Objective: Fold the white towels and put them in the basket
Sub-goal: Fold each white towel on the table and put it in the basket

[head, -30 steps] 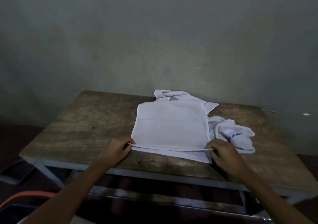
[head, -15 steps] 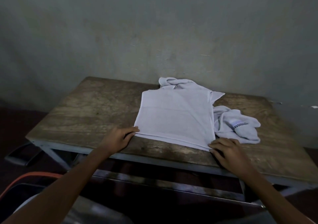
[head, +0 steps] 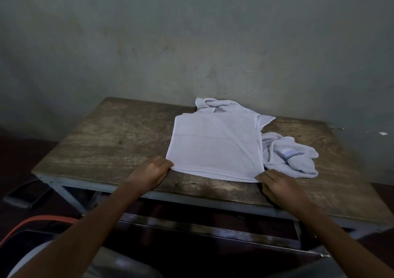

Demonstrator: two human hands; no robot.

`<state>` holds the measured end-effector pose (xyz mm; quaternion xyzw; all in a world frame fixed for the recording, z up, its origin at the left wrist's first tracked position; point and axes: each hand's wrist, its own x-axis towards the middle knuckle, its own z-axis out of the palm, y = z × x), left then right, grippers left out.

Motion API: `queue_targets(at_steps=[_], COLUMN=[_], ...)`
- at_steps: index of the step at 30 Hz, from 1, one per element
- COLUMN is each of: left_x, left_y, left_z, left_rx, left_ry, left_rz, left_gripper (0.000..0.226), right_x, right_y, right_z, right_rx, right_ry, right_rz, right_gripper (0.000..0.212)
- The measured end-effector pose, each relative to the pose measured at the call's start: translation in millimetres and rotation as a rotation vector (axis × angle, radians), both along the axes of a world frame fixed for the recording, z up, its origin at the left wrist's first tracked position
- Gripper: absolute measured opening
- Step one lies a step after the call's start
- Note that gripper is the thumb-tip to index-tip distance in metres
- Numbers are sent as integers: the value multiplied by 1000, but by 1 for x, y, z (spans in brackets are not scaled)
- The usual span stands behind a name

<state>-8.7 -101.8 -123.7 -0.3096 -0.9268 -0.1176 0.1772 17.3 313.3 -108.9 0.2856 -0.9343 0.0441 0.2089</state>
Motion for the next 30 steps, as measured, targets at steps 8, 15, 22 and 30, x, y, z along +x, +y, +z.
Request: queue_targets(at_steps=[8, 15, 22, 30], left_x=[-1, 12, 21, 24], left_y=[2, 5, 5, 4], left_z=[14, 21, 35, 50], left_rx=[-121, -475, -326, -40], left_ry=[218, 226, 162, -70], left_rz=[-97, -127, -21, 7], left_gripper=[16, 25, 20, 26], right_x=[2, 11, 20, 14], right_y=[7, 11, 4, 7], right_z=[18, 7, 12, 27], right_rx=[-222, -195, -141, -315], right_ry=[-234, -286, -185, -341], right_rz=[-98, -84, -65, -157], right_gripper=[31, 18, 9, 14])
